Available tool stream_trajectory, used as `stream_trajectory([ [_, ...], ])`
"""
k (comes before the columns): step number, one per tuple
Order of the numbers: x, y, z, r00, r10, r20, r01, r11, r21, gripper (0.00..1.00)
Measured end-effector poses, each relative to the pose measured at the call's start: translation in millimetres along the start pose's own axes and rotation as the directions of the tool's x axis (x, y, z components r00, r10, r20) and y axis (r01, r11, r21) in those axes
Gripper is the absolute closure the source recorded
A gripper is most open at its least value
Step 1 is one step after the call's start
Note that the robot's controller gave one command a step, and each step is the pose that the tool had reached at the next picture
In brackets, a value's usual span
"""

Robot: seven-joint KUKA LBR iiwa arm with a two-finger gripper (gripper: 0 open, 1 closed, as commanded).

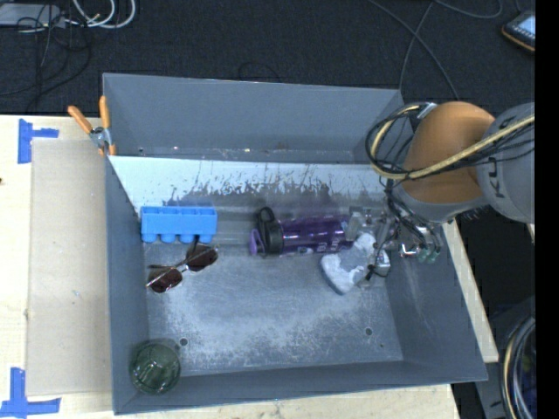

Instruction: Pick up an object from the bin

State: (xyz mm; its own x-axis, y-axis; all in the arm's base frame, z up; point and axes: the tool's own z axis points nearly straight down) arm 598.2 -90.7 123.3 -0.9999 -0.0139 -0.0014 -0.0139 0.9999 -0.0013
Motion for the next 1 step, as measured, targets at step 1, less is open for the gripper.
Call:
stream_trajectory([
  [1, -1.9, -21.3, 23.1, 0.994, -0.104, -0.015, 0.104, 0.995, -0.004, 0.00],
])
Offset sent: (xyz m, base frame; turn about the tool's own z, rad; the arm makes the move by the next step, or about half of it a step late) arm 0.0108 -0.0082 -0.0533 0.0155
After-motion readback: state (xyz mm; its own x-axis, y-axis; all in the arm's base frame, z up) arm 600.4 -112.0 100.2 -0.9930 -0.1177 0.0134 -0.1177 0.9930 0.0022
